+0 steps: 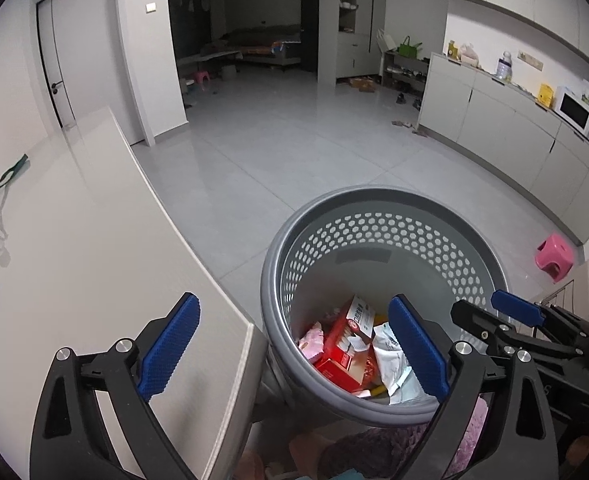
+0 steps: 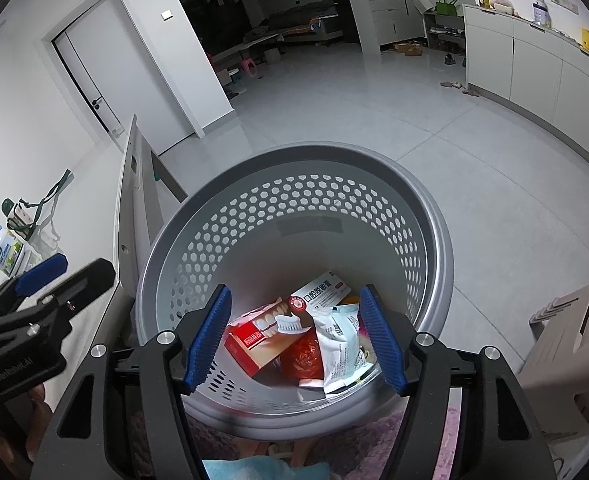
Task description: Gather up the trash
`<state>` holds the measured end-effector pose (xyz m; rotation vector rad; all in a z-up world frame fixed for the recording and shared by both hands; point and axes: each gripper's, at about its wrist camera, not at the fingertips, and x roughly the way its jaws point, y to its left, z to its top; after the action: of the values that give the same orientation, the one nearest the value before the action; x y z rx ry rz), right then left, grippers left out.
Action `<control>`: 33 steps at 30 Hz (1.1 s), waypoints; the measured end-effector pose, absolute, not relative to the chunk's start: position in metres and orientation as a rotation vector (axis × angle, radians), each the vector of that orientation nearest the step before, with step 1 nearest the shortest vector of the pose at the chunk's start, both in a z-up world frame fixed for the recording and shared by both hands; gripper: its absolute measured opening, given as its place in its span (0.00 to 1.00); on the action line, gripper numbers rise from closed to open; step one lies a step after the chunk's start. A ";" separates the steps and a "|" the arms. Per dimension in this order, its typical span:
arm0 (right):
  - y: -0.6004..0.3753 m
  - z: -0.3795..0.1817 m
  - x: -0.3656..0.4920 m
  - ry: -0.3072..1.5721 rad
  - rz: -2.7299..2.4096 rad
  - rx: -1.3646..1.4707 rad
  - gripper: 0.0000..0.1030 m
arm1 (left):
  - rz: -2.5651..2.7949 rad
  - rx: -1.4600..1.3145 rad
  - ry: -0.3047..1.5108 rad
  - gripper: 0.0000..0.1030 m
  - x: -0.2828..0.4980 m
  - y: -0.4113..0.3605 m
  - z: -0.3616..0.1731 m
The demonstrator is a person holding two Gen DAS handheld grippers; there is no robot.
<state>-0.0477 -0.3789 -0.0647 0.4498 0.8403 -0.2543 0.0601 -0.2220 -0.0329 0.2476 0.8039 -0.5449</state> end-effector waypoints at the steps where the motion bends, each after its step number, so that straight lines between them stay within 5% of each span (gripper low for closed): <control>1: -0.377 -0.064 -0.047 0.840 -0.253 0.447 0.63 | -0.543 0.246 0.804 0.91 0.060 -0.222 -0.032; 33: -0.368 -0.048 -0.048 0.821 -0.253 0.416 0.63 | -0.498 0.229 0.819 0.94 0.064 -0.212 -0.032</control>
<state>-0.0477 -0.3677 -0.0477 0.4159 0.8206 -0.2532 0.0641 -0.2122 -0.0323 0.2292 0.8194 -0.4984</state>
